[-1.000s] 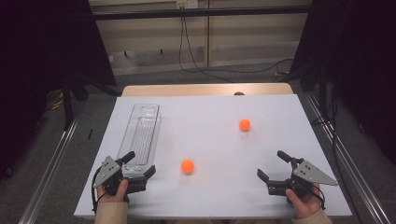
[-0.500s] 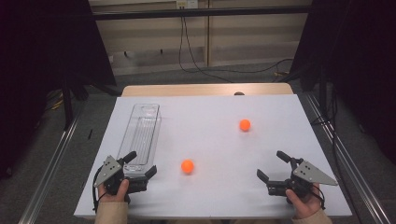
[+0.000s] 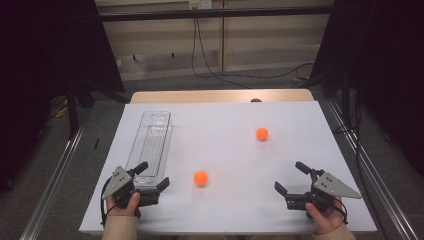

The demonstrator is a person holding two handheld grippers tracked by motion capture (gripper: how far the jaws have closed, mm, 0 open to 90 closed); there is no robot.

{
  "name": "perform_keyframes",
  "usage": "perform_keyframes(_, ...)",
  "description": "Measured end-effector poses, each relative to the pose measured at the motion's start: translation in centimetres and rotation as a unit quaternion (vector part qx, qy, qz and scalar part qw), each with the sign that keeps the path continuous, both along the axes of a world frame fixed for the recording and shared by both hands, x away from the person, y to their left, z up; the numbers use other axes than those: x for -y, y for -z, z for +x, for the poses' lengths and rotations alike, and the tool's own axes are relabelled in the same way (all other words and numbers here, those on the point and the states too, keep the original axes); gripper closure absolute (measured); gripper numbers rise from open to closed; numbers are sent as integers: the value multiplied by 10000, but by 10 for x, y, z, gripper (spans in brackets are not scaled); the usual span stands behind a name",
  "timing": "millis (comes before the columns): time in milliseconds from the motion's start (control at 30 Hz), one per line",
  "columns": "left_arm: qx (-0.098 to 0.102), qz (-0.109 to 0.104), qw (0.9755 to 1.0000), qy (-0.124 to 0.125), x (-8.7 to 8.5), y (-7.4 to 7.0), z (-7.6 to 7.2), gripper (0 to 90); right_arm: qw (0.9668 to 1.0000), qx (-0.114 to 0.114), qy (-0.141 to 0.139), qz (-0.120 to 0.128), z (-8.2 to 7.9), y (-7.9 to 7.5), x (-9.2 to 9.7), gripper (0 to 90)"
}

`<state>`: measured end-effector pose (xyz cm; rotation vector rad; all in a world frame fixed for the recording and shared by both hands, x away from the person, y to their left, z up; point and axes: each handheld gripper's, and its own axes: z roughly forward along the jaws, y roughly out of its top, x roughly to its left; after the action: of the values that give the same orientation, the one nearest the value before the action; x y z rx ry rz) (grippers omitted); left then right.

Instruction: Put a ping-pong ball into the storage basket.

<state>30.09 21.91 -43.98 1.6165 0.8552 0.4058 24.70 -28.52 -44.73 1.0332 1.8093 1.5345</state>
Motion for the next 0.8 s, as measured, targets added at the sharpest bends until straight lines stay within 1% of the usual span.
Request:
perform_keyframes(267, -7, 1, 10000, 54, 3, 0, 1, 19, 10000, 1, -23, -2, 0, 0, -1, 17)
perform_keyframes(300, -34, -27, 10000, 64, 4, 0, 2, 19, 10000, -9, -32, 1, 0, 0, -1, 17)
perform_keyframes(800, -66, -4, 9999, 153, 9, -1, 3, 19, 10000, -20, -60, 12, 0, 0, -1, 18)
